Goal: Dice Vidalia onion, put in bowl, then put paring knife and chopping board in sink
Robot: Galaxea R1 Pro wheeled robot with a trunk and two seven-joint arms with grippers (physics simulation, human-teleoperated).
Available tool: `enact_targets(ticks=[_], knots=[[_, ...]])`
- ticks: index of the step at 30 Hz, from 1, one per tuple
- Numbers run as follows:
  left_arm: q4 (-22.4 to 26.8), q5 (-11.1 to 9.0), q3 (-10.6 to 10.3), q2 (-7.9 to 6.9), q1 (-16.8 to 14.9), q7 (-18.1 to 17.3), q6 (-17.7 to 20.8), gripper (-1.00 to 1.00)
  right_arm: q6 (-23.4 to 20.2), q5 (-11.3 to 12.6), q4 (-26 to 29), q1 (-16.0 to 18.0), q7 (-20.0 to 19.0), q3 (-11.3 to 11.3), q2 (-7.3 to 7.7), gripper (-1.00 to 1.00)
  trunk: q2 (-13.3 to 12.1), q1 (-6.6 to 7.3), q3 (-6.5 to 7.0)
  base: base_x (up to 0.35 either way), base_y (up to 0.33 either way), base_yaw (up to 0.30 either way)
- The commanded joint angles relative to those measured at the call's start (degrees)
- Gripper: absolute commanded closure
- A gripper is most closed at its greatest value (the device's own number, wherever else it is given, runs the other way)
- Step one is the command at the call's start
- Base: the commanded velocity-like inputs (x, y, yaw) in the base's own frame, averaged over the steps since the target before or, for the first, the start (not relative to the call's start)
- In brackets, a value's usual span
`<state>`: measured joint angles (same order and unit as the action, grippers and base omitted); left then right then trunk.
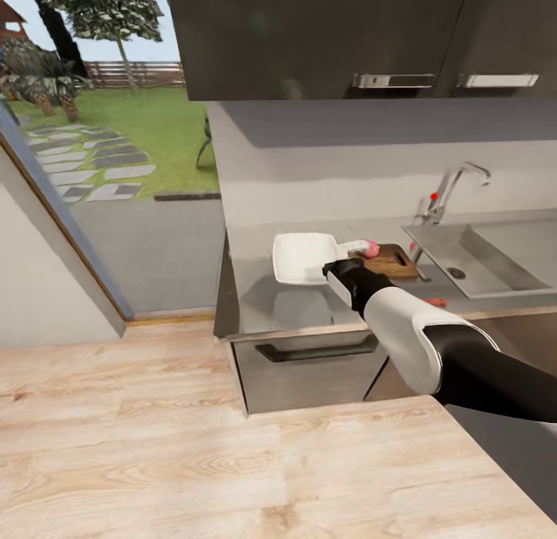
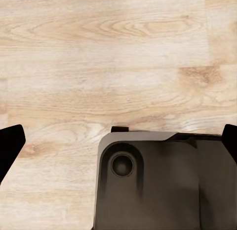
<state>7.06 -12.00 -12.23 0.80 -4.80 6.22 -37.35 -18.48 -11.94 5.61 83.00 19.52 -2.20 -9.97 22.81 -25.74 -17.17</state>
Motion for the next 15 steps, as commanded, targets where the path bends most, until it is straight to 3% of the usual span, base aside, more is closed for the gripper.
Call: enact_targets(ticks=[1,6,15], knots=[[-0.03,-0.30,-0.51,-0.01,-0.04,0.37,-0.18,-1.00,-0.46,-0.62,0.13,0.04,0.05,-0.27,-0.03,1.00,0.10,-0.04,-0.11,0.111,0.000,0.000],[-0.03,-0.30,-0.54,-0.01,-0.04,0.37,-0.18,-1.00,-0.55,-0.63,0.26,0.05,0.07,-0.26,-0.03,1.00,0.10,-0.04,-0.13,0.036,0.000,0.033],[-0.03,-0.34,-0.51,0.06,-0.04,0.39,-0.15,-1.00,-0.59,-0.63,0.28,0.03,0.08,-0.33,-0.03,1.00,0.10,-0.04,-0.13,0.003,0.000,0.153]])
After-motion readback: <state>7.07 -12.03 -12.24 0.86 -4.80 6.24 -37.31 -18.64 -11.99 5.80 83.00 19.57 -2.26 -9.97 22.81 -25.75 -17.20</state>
